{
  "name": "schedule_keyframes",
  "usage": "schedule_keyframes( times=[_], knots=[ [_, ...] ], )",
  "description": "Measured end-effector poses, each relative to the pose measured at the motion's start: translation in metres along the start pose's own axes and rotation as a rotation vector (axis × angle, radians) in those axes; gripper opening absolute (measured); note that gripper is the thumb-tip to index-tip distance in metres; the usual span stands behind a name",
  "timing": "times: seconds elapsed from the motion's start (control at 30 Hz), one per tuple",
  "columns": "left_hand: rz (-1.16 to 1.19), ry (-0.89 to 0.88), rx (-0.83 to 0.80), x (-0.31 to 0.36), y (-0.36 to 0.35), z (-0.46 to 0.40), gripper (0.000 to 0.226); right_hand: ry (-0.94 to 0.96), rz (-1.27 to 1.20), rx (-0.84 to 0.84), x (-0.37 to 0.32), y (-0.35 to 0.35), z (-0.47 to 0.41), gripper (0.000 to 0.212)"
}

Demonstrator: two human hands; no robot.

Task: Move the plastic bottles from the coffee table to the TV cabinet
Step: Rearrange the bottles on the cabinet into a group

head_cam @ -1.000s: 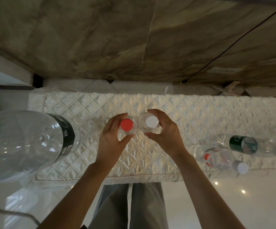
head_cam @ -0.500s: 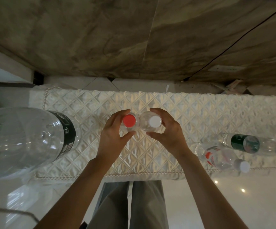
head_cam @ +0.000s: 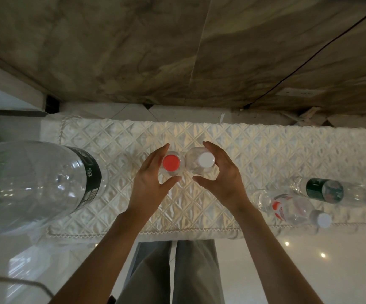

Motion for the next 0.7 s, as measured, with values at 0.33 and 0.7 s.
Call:
schedule_keyframes(
  times=[0.33,0.7],
  knots=[
    [-0.001,0.016,0.017,0.005,0.004,0.007,0.067,-0.025,-0.005,0.004,0.003,0.004,0.011,0.073],
    [0.037,0.007,0.016,0.002,0.003,0.004,0.066,-0.007,-0.047,0.034,0.004,0.002,0.006,0.069]
  ],
)
Point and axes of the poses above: each hand's wrist, its own z-axis away from the middle knuckle, its own y-axis out of the back of the hand, x = y × z, the point moved 6 cm from there along -z, towards the middle knuckle, and after that the axes turned 9 degrees about -y, right-handed, at the moved point
